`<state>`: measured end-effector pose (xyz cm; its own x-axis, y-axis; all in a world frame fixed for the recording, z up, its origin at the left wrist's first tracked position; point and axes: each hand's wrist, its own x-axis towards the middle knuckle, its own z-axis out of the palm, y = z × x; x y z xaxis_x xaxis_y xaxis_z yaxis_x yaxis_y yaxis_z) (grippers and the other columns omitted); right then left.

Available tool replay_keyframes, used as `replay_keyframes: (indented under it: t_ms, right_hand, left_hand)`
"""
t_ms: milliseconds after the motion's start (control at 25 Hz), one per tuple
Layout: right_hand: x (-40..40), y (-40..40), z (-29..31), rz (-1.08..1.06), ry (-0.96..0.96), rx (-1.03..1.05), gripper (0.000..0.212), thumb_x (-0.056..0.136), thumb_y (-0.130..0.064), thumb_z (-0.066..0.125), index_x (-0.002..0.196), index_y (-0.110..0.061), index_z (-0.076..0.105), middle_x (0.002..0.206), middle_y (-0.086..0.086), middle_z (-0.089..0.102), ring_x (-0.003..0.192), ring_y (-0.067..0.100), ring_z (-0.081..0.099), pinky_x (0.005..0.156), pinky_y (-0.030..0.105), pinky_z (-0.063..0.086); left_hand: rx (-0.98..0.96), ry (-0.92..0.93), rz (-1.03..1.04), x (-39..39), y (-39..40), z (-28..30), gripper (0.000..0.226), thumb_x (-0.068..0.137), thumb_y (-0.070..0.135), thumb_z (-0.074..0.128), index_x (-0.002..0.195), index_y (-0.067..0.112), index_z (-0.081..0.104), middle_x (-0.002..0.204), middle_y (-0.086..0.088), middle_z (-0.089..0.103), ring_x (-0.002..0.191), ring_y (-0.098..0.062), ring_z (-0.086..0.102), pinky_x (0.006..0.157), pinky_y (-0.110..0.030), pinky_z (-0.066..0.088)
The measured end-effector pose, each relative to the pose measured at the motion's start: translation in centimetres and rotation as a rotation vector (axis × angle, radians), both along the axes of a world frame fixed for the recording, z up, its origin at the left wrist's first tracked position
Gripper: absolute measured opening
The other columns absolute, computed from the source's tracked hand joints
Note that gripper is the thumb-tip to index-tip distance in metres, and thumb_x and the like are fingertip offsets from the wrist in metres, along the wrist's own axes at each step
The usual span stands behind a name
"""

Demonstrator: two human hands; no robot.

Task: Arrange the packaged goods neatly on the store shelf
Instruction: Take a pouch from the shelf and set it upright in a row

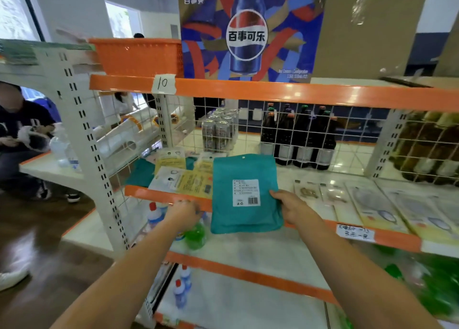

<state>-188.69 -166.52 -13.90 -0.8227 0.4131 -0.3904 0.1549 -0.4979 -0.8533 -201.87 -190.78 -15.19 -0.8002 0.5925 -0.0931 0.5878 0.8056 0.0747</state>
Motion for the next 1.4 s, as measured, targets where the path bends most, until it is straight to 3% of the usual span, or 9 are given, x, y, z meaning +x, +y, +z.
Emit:
replay_keyframes:
  t_ms: [160,360,480,640,800,1000,1240,1400]
  right_hand:
    - [3.3,-0.5,-1.8,-0.03,-0.013,0.009,0.013,0.098,-0.006,0.045,0.098,-0.004,0.058,0.09,0.01,0.066,0.082,0.025,0.061,0.071,0.038,0.051]
    - [7.1,-2.1,-4.3,-0.048,-0.027,-0.059,0.014,0.097,-0.006,0.045,0.103,-0.004,0.058,0.076,0.007,0.071,0.079,0.022,0.062,0.057,0.032,0.058]
    - [8.7,-2.9,-4.8,-0.097,-0.026,-0.086,0.018,0.096,-0.004,0.047,0.113,-0.004,0.054,0.093,0.006,0.067,0.078,0.023,0.061,0.054,0.03,0.058]
    - [9.4,-3.4,-4.1,-0.151,-0.004,-0.061,0.024,0.096,-0.004,0.047,0.119,-0.002,0.054,0.112,0.011,0.063,0.081,0.023,0.061,0.076,0.037,0.053]
    - [9.0,-3.9,-3.1,-0.232,0.002,-0.04,0.019,0.096,-0.006,0.048,0.114,-0.003,0.056,0.116,0.014,0.063,0.098,0.03,0.061,0.092,0.043,0.048]
    - [9.4,-6.0,-4.1,-0.267,0.025,-0.009,0.013,0.097,-0.006,0.046,0.097,-0.007,0.059,0.093,0.009,0.065,0.084,0.023,0.062,0.079,0.039,0.052]
    - [10.2,-7.8,-6.5,-0.296,-0.035,-0.022,0.015,0.098,-0.006,0.045,0.103,-0.009,0.058,0.098,0.009,0.066,0.087,0.026,0.063,0.083,0.044,0.051]
    - [10.7,-8.4,-6.9,-0.31,-0.039,-0.048,0.015,0.098,-0.008,0.045,0.106,-0.01,0.057,0.097,0.009,0.066,0.086,0.026,0.063,0.078,0.046,0.051]
  left_hand:
    - [-0.032,0.013,-0.03,4.0,0.1,-1.7,0.036,0.097,0.035,0.039,0.122,0.016,0.055,0.132,-0.012,0.052,0.115,-0.031,0.052,0.088,-0.038,0.046]
    - [-0.021,-0.022,-0.053,7.4,-0.5,-3.9,0.034,0.093,0.039,0.043,0.115,0.02,0.06,0.123,-0.01,0.059,0.112,-0.032,0.053,0.091,-0.039,0.046]
    - [-0.047,-0.06,-0.062,8.3,-0.4,-4.3,0.036,0.094,0.039,0.042,0.122,0.021,0.057,0.126,-0.009,0.058,0.117,-0.031,0.051,0.094,-0.04,0.043]
    - [-0.04,-0.017,-0.137,8.4,0.3,-3.8,0.036,0.093,0.039,0.041,0.114,0.017,0.061,0.122,-0.011,0.061,0.112,-0.031,0.055,0.091,-0.038,0.047]
    - [0.004,-0.016,-0.215,7.4,0.3,-1.8,0.036,0.096,0.035,0.041,0.124,0.02,0.056,0.128,-0.009,0.058,0.117,-0.032,0.053,0.093,-0.042,0.046]
    - [0.009,-0.027,-0.245,6.3,-1.4,-2.8,0.038,0.095,0.031,0.039,0.128,0.022,0.056,0.128,-0.008,0.059,0.116,-0.031,0.053,0.093,-0.042,0.047]
    - [0.181,-0.224,-0.191,6.2,-2.4,-5.9,0.035,0.096,0.02,0.041,0.125,0.013,0.058,0.127,-0.011,0.06,0.116,-0.03,0.055,0.096,-0.033,0.046]
    - [0.531,-0.528,0.038,7.5,-2.0,-6.6,0.032,0.1,0.017,0.035,0.116,0.006,0.061,0.126,-0.013,0.06,0.115,-0.028,0.055,0.097,-0.033,0.042]
